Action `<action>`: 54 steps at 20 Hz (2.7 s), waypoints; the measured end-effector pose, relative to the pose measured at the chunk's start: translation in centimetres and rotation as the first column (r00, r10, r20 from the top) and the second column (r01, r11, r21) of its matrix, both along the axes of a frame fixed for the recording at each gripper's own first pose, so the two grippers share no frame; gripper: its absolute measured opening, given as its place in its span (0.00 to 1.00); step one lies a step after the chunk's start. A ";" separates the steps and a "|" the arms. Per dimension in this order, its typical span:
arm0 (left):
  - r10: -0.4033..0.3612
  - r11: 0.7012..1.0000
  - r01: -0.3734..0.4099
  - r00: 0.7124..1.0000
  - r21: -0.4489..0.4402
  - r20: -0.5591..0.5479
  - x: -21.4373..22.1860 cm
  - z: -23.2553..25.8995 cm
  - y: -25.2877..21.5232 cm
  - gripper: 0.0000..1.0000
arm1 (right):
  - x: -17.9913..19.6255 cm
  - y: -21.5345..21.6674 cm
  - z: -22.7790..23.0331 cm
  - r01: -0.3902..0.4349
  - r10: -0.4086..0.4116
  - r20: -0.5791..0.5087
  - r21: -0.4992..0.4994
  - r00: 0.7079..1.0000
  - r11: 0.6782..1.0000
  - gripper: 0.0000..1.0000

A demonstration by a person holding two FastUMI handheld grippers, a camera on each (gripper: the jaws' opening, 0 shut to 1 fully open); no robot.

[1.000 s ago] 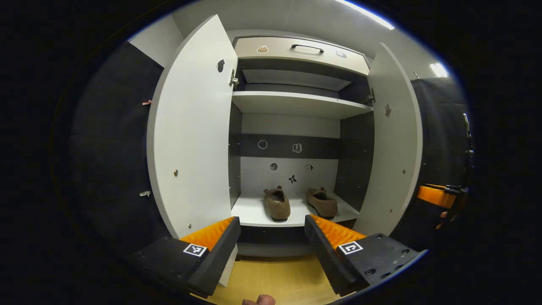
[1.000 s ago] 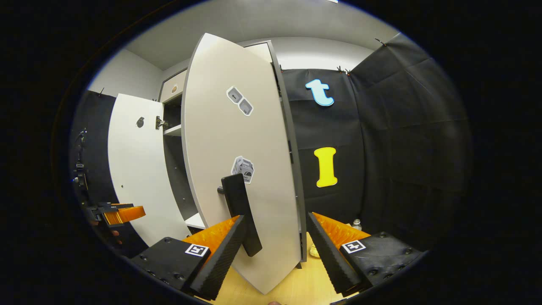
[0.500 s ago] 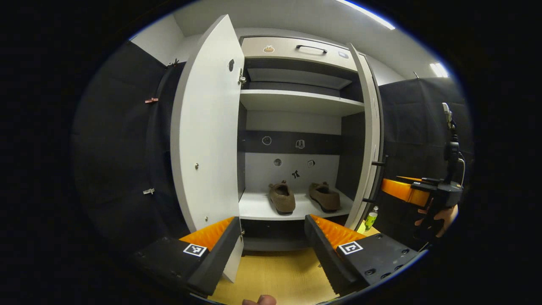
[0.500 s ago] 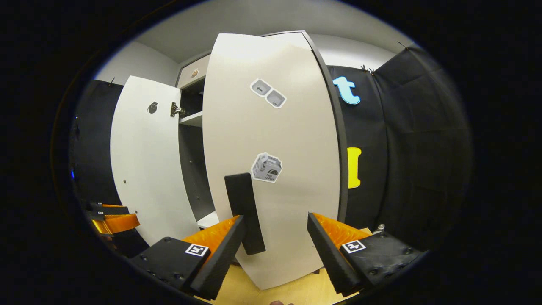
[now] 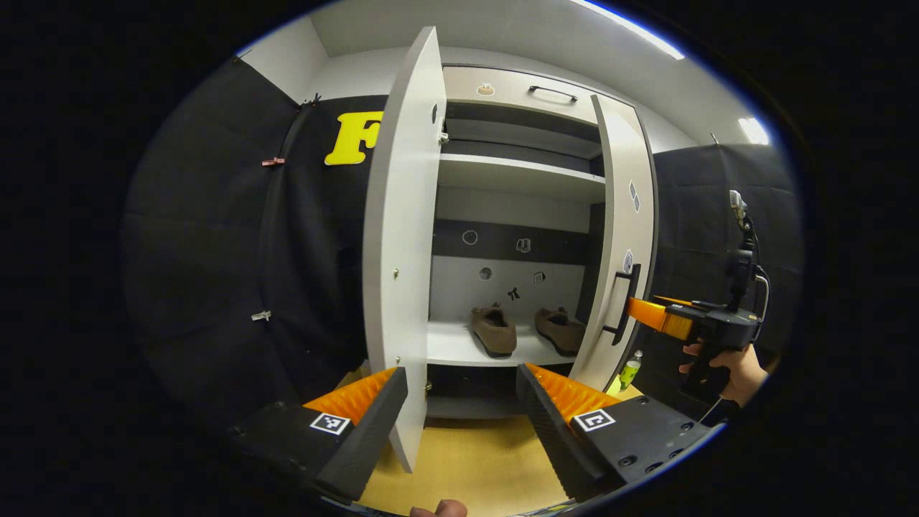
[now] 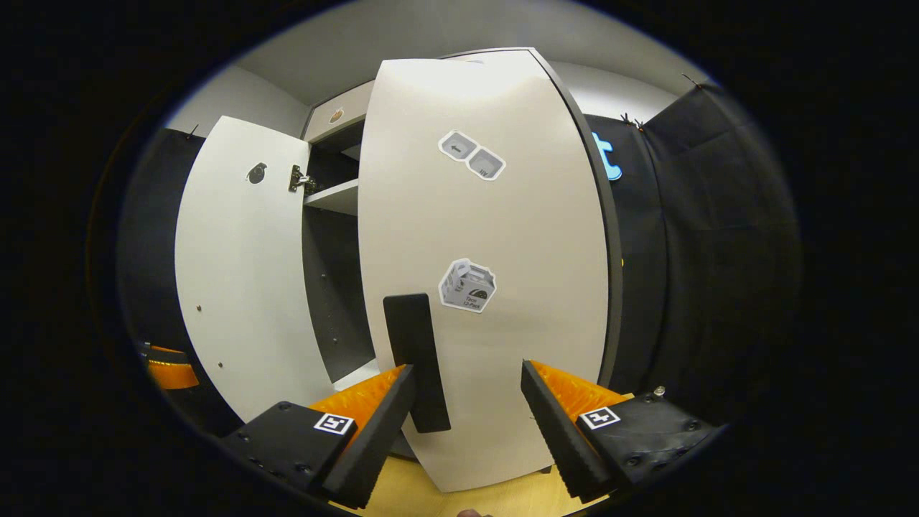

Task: Grab one shoe with the right hand and put it into the shoe cabinet, grab the other shoe with the left hand and put it into the shoe cabinet; then close the right door with the right hand and the left door with the left hand.

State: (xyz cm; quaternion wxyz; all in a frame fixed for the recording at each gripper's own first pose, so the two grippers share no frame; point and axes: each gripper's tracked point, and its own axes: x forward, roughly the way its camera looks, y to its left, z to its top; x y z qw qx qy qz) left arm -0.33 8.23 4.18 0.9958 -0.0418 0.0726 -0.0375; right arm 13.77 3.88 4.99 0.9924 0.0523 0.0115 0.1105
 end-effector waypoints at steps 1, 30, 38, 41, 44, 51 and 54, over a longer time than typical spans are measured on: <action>0.004 1.000 -0.004 1.000 0.001 0.001 -0.3 0.0 0.7 0.97 | 0.3 0.2 0.0 0.001 -0.001 0.001 -0.002 1.000 1.000 0.98; 0.100 0.991 -0.100 0.995 0.087 0.011 7.8 -1.7 12.5 0.92 | -2.5 0.2 1.0 0.004 -0.003 0.003 -0.025 1.000 1.000 0.98; -0.012 0.999 0.010 0.999 0.043 0.042 7.8 -0.2 3.0 0.89 | -4.2 -1.0 1.7 -0.013 0.013 0.007 -0.027 1.000 1.000 0.98; -0.044 0.999 0.043 0.998 0.010 0.047 8.8 0.0 -0.3 0.92 | -4.5 -2.0 1.7 0.001 -0.001 0.004 -0.024 1.000 1.000 0.98; -0.071 0.997 0.073 0.996 -0.034 0.052 10.6 0.1 -3.8 0.94 | -4.5 -3.4 1.7 0.015 -0.015 -0.003 -0.018 1.000 1.000 0.98; -0.042 0.996 0.047 0.997 -0.073 0.070 13.8 0.7 -7.0 0.91 | -4.8 -4.9 2.1 0.033 -0.033 0.002 -0.013 0.999 0.999 0.98; -0.046 0.992 0.052 0.997 -0.114 0.059 14.5 0.5 -7.8 0.94 | -4.6 -5.2 2.3 0.036 -0.036 0.006 -0.013 0.999 0.999 0.98</action>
